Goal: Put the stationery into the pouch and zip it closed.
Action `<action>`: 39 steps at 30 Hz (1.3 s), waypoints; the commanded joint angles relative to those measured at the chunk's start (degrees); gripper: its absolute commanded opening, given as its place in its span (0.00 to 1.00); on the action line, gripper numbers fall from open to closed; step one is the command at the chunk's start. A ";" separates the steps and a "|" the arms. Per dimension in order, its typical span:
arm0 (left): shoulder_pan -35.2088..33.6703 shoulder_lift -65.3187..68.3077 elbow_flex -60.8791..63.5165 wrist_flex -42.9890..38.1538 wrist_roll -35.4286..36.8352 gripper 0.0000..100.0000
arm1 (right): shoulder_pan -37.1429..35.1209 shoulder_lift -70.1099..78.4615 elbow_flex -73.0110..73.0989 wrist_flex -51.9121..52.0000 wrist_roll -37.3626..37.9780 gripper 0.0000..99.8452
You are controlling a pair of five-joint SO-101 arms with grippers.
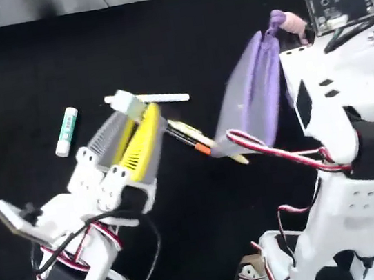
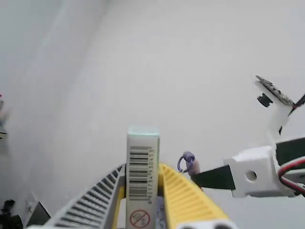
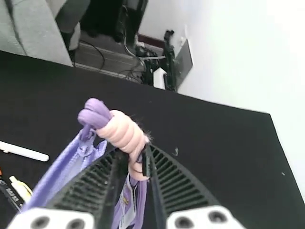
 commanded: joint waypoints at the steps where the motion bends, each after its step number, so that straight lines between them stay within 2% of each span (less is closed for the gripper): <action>1: 5.05 -0.26 -3.21 1.85 0.44 0.03 | 2.64 0.31 -3.12 0.26 0.00 0.01; 10: 18.59 1.41 -10.33 1.58 0.00 0.03 | 2.46 0.48 -3.03 0.35 0.00 0.01; 17: 19.91 12.57 -12.44 1.58 0.00 0.03 | 2.46 2.15 1.98 -5.19 0.00 0.01; 22: 24.22 18.81 -12.88 -4.04 -0.79 0.03 | 2.46 3.21 6.64 -8.35 0.00 0.01; 25: 26.33 23.38 -13.14 -8.53 -6.07 0.03 | 2.46 3.21 7.60 -8.79 0.00 0.01; 30: 26.42 32.44 -14.37 -19.96 -13.54 0.03 | 2.46 3.12 7.43 -8.79 0.00 0.01; 39: 15.52 43.60 -20.35 -24.88 -15.91 0.03 | 2.81 3.12 7.69 -8.44 0.00 0.01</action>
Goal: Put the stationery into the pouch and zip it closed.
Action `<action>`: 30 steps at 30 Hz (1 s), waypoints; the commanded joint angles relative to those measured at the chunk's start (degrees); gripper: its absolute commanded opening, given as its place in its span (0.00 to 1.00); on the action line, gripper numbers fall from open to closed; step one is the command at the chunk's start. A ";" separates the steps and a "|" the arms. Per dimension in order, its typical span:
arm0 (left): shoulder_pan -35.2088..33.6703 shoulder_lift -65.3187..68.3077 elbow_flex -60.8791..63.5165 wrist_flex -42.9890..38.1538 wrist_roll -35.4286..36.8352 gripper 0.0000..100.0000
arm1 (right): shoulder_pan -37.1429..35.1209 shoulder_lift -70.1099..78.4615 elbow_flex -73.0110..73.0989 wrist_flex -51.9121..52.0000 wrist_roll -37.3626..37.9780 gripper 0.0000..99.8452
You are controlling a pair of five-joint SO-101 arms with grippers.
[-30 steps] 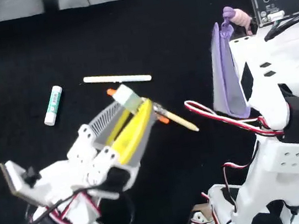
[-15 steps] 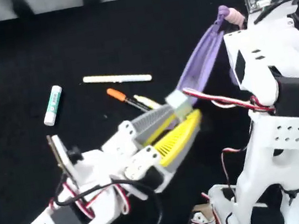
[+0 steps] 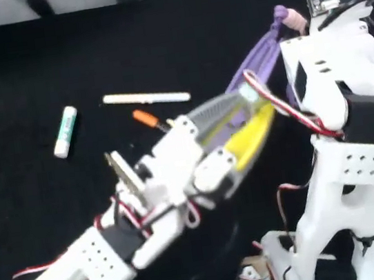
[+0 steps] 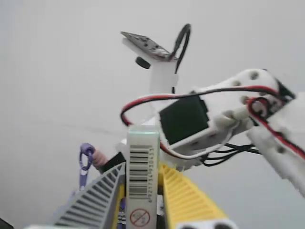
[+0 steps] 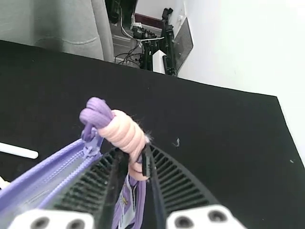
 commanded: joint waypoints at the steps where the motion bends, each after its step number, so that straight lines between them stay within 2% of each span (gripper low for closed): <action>1: -5.05 2.11 -4.44 -2.55 -0.70 0.03 | 0.97 -0.31 -0.31 -1.14 -0.09 0.01; 5: -7.08 2.90 -4.26 -2.37 -3.52 0.03 | 0.97 -0.31 -0.31 -1.23 -0.09 0.01; 11: -5.85 3.25 -2.07 -2.20 -5.98 0.03 | 0.97 -0.31 -0.31 -1.23 -0.09 0.01; 23: -7.25 17.32 -4.00 -2.20 -7.47 0.03 | 1.05 -0.31 -0.31 -1.23 -0.09 0.01; 26: -8.48 17.32 -3.74 -2.02 -7.21 0.09 | 1.05 -0.31 -0.31 -1.23 -0.09 0.01; 28: -9.45 16.44 -4.26 1.67 -5.63 0.15 | 1.05 -0.31 -0.31 -1.32 -0.09 0.01; 30: -9.71 14.42 -6.73 9.05 -3.16 0.18 | 1.05 -0.31 -0.22 -1.23 -0.09 0.01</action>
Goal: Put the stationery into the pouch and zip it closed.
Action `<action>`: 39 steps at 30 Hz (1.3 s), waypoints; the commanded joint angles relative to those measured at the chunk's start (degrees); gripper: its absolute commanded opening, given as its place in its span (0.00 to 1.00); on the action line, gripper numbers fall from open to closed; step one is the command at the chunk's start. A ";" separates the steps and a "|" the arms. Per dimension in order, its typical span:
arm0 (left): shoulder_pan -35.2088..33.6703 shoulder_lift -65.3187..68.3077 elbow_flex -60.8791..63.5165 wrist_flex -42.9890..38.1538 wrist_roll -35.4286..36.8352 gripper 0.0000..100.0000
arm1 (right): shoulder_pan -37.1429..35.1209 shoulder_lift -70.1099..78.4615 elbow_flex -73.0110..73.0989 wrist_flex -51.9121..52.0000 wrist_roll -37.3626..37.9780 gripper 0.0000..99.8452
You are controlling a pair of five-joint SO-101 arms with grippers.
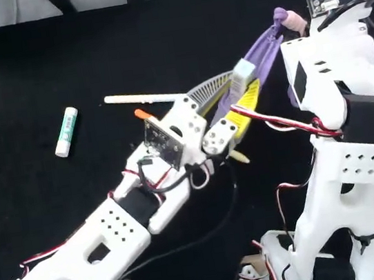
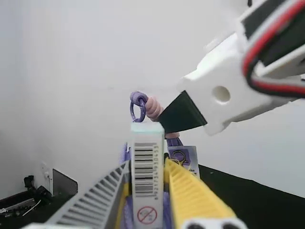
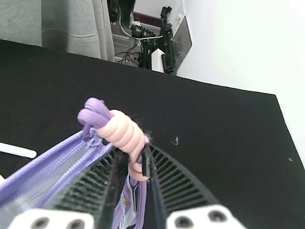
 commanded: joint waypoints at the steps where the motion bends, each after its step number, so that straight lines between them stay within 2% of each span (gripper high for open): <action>1: -2.07 -3.34 -5.67 13.98 4.31 0.19 | 0.62 -0.40 -0.22 -1.14 -0.09 0.01; 5: -4.26 -10.55 -14.73 29.98 9.32 0.23 | 0.62 -0.40 -0.13 -1.05 -0.09 0.01; 9: -10.51 -18.29 -21.85 40.44 15.38 0.25 | 0.62 -0.40 -0.13 -1.05 -0.09 0.01; 11: -15.96 -21.10 -24.40 43.25 18.90 0.25 | 0.62 -0.40 -0.13 -1.05 -0.09 0.01; 16: -35.03 -20.48 -25.36 48.09 30.68 0.25 | 0.62 -0.40 -0.13 -0.88 -0.18 0.01; 18: -40.22 -16.26 -24.31 50.02 32.26 0.25 | 0.62 -0.40 -0.13 -0.35 -0.18 0.01; 22: -46.37 -4.92 -23.34 51.87 32.09 0.25 | 0.44 -0.40 -0.13 -0.18 -0.18 0.01; 24: -49.19 1.14 -23.87 52.13 29.19 0.25 | 0.53 -0.40 -0.13 -0.18 -0.18 0.01; 35: -56.04 32.09 -32.04 52.40 -3.87 0.25 | 0.62 -0.40 0.75 -0.18 -0.09 0.01; 39: -57.63 40.44 -35.21 52.31 -11.43 0.25 | 0.62 -0.40 0.75 -0.18 -0.09 0.01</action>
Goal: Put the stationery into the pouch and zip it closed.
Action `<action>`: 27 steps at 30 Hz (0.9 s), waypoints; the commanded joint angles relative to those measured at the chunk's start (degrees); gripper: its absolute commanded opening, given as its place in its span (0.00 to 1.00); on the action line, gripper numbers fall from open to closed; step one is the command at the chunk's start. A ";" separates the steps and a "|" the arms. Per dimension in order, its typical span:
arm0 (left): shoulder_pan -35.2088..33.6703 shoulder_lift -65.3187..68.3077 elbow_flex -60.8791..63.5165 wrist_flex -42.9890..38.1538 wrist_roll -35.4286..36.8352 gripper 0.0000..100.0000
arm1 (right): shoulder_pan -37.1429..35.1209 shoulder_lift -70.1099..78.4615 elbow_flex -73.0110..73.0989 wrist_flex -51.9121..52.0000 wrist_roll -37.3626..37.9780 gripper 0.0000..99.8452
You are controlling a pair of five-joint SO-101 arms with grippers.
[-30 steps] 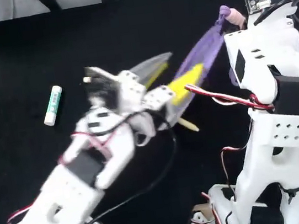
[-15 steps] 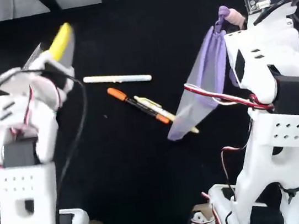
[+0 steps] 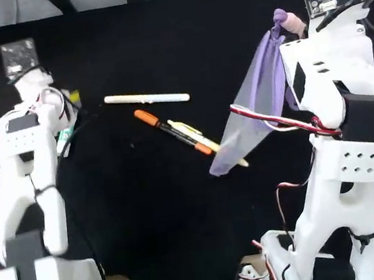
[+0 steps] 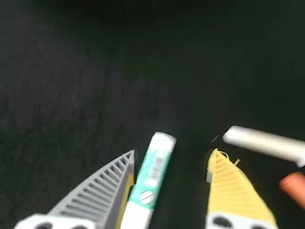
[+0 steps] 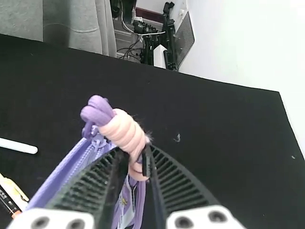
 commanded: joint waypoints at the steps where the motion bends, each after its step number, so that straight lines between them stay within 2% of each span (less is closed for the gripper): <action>1: -1.71 7.74 -6.90 0.09 -8.26 0.25 | 0.53 -0.40 -0.40 -0.18 -0.09 0.01; 3: -1.10 10.73 -8.31 0.00 -8.97 0.25 | 0.53 -0.40 -0.40 -0.18 -0.09 0.01; 9: 6.64 16.09 -15.08 -0.26 -7.56 0.25 | 0.53 -0.40 -0.40 -0.18 -0.09 0.01; 10: 8.22 16.44 -16.57 0.09 -4.31 0.25 | 0.53 -0.40 -0.40 -0.18 -0.09 0.01; 12: 10.77 16.88 -18.77 0.26 6.77 0.25 | 0.53 -0.40 -0.40 -0.09 -0.09 0.01; 15: 13.23 18.29 -23.08 4.22 19.87 0.25 | 0.53 -0.40 -0.40 0.62 -0.09 0.01; 19: 15.96 24.88 -31.69 11.34 29.98 0.25 | 0.53 -0.40 -0.40 0.97 0.00 0.01; 22: 16.13 31.38 -40.84 17.76 40.88 0.25 | 0.53 -0.40 -0.40 1.05 0.00 0.01; 25: 16.40 37.45 -52.18 28.13 48.97 0.25 | 0.53 -0.40 -0.40 1.05 0.00 0.01; 27: 17.19 41.32 -60.44 35.52 51.87 0.25 | 0.53 -0.40 -0.40 1.05 0.00 0.01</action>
